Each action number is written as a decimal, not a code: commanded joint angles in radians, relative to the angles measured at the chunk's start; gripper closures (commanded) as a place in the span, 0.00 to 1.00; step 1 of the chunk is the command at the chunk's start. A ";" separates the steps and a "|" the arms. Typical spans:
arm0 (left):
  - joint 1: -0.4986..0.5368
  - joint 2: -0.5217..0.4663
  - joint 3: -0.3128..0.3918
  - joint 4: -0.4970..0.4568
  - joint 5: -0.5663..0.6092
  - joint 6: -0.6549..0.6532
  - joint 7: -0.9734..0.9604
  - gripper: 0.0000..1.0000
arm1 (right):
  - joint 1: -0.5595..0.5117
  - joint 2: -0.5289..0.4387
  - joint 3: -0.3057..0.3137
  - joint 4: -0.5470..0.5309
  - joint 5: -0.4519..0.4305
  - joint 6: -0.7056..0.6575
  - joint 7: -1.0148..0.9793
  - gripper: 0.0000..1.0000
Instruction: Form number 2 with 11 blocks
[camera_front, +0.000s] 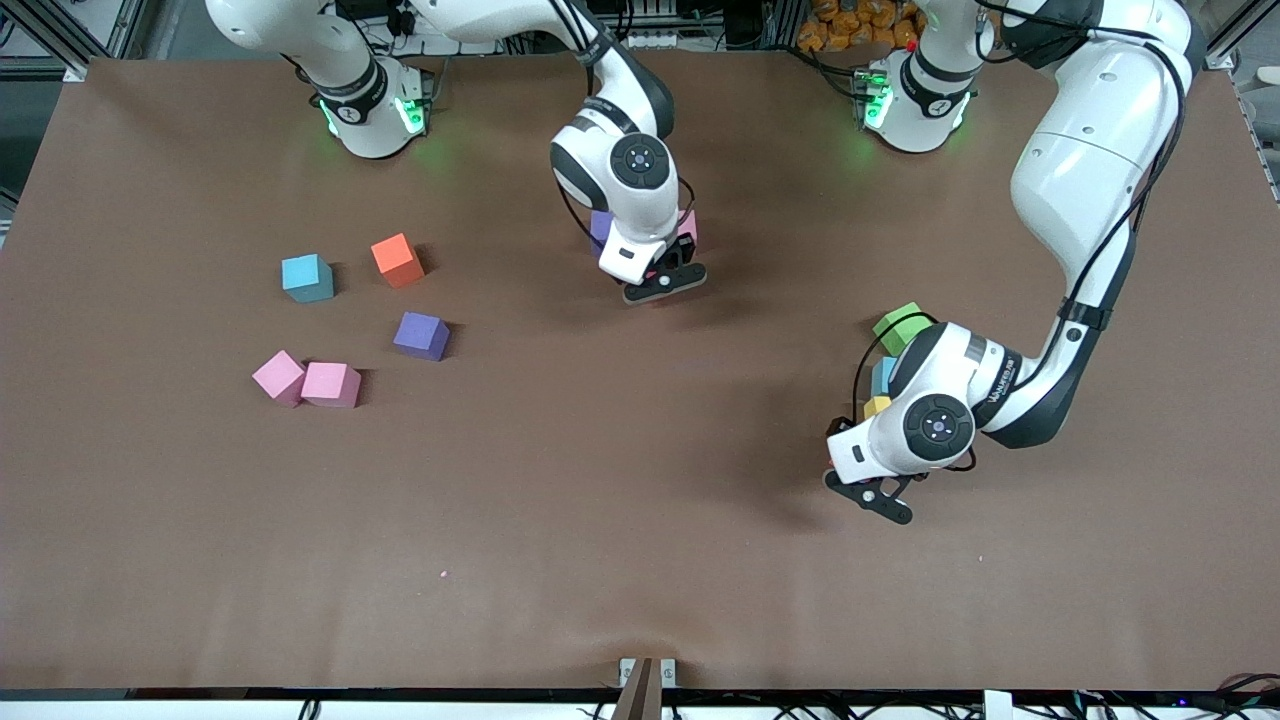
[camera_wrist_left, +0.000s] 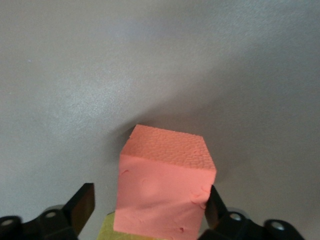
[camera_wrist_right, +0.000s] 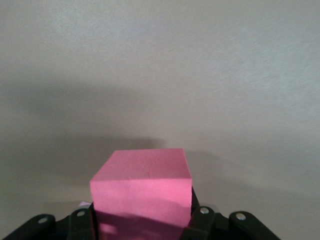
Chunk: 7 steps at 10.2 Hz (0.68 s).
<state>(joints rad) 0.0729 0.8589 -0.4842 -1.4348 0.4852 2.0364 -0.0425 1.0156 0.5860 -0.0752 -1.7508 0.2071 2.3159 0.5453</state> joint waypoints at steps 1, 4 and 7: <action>-0.001 0.000 -0.002 -0.001 -0.017 -0.001 -0.010 0.15 | 0.020 0.058 -0.008 0.077 0.060 -0.018 0.066 0.57; -0.007 0.002 -0.002 0.002 -0.045 -0.001 -0.010 0.31 | 0.055 0.092 -0.009 0.109 0.058 -0.012 0.153 0.57; -0.007 -0.007 -0.002 0.007 -0.054 -0.001 -0.010 0.83 | 0.080 0.115 -0.009 0.111 0.055 -0.010 0.208 0.57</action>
<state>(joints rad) 0.0680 0.8618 -0.4865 -1.4314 0.4507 2.0375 -0.0430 1.0728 0.6756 -0.0745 -1.6709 0.2519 2.3160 0.7173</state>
